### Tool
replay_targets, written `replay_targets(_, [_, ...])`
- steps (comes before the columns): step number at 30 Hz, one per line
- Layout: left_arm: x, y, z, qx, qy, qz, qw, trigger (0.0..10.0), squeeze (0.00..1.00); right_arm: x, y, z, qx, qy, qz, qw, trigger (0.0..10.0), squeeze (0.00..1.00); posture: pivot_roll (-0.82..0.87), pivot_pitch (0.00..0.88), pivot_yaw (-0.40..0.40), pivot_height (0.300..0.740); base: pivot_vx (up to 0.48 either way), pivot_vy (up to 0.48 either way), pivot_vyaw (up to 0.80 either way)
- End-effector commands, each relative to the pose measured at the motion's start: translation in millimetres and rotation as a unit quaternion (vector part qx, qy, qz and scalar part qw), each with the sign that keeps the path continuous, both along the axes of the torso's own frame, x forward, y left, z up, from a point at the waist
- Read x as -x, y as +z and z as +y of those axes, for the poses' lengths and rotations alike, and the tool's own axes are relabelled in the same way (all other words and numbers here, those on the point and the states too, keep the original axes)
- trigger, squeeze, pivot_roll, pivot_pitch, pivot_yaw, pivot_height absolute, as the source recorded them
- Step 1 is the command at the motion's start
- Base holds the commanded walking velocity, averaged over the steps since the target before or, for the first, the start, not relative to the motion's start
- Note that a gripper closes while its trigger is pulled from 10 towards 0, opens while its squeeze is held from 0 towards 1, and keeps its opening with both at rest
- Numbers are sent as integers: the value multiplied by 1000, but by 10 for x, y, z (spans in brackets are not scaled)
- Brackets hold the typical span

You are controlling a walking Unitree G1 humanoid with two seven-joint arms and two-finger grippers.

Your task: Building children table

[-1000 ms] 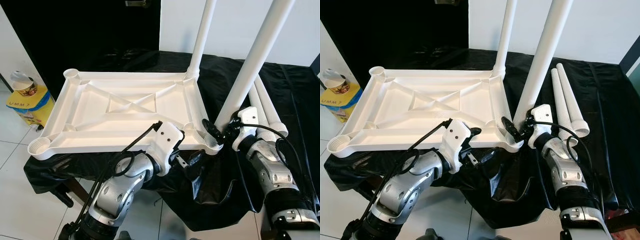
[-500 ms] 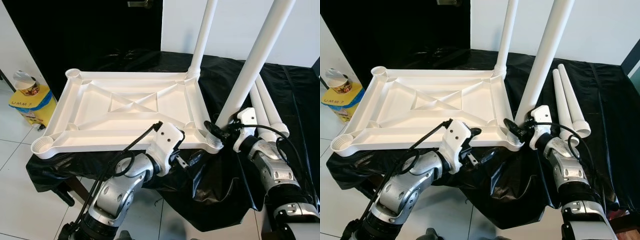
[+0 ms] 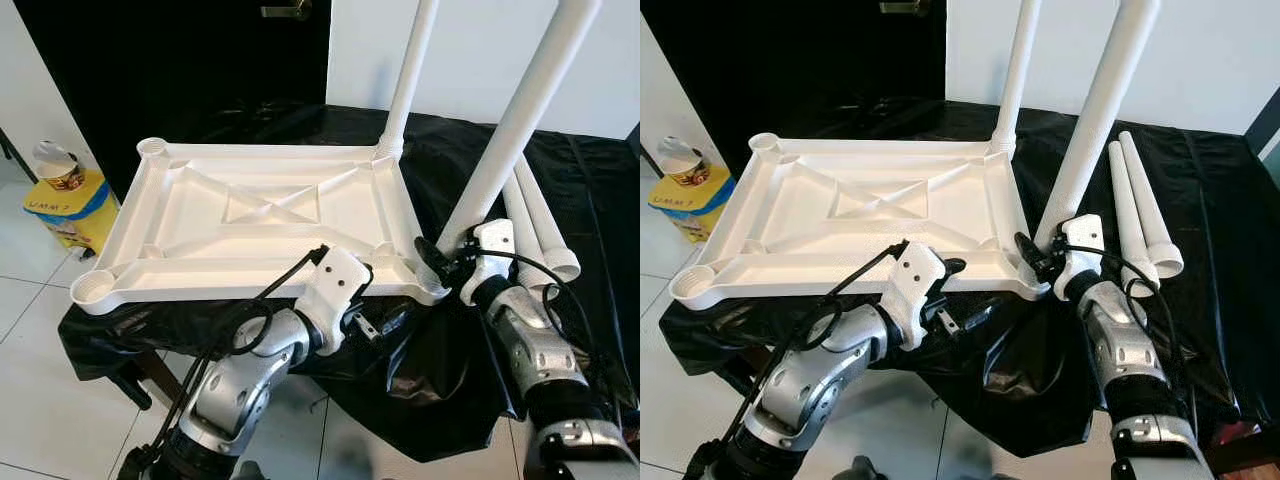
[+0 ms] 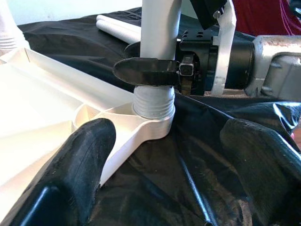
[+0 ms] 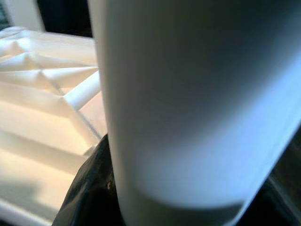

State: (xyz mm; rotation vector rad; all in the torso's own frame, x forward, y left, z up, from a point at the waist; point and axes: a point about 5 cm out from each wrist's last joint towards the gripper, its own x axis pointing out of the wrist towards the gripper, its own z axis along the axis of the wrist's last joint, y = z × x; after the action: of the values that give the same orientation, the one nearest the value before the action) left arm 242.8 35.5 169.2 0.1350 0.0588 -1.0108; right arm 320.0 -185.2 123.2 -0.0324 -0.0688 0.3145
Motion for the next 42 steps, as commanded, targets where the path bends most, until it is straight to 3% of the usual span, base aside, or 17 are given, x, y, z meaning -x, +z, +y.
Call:
replay_targets(1, [26, 5, -18, 4, -1, -4, 1000, 10000, 0, 83, -192, -17, 3, -33, 44, 998, 10000, 0, 99, 43, -76, 740, 0, 0, 0])
replay_targets(10, [34, -1, -16, 4, 0, -2, 1000, 10000, 0, 123, -215, 21, -17, -108, 52, 993, 10000, 0, 95, 48, -74, 740, 0, 0, 0])
replay_targets(11, [32, -1, -14, 4, 0, -2, 1000, 10000, 0, 153, -249, 100, -24, -150, 61, 986, 10000, 0, 93, 56, -73, 740, 0, 0, 0])
replay_targets(13, [32, -1, -14, 4, 0, -2, 1000, 10000, 0, 153, -249, 100, -24, -150, 61, 986, 10000, 0, 93, 56, -73, 740, 0, 0, 0])
replay_targets(16, [27, 3, -10, 5, 2, -2, 1000, 10000, 0, 200, -272, 248, -36, -209, 69, 975, 10000, 0, 93, 61, -74, 740, 0, 0, 0])
replay_targets(22, [32, 11, 2, 7, 5, 0, 1000, 10000, 0, 227, -234, 362, -41, -222, 62, 972, 10000, 0, 87, 66, -65, 740, 0, 0, 0])
replay_targets(30, [20, 12, 20, 5, 6, 0, 1000, 10000, 0, 233, -154, 367, -38, -213, 41, 975, 10000, 0, 88, 72, -60, 740, 0, 0, 0])
replay_targets(31, [18, 14, 25, 4, 7, 0, 1000, 10000, 0, 230, -132, 371, -42, -209, 34, 976, 10000, 239, 88, 76, -60, 740, 0, 0, 0])
replay_targets(34, [18, 16, 28, 4, 8, 0, 1000, 10000, 0, 229, -117, 373, -45, -205, 30, 977, 10000, 239, 88, 76, -60, 740, 0, 0, 0])
replay_targets(35, [19, 17, 29, 4, 8, -1, 1000, 10000, 0, 231, -91, 381, -44, -199, 24, 979, 10000, 1000, 88, 76, -58, 740, 0, 0, 0])
replay_targets(41, [29, 17, 15, 6, 7, 1, 1000, 10000, 0, 244, 6, 280, -41, -155, -6, 987, 10000, 1000, 83, 76, -48, 740, 0, 0, 0])
replay_targets(42, [30, 17, 12, 5, 6, 1, 1000, 10000, 0, 245, 30, 213, -36, -136, -15, 990, 10000, 169, 80, 79, -45, 740, 0, 0, 0])
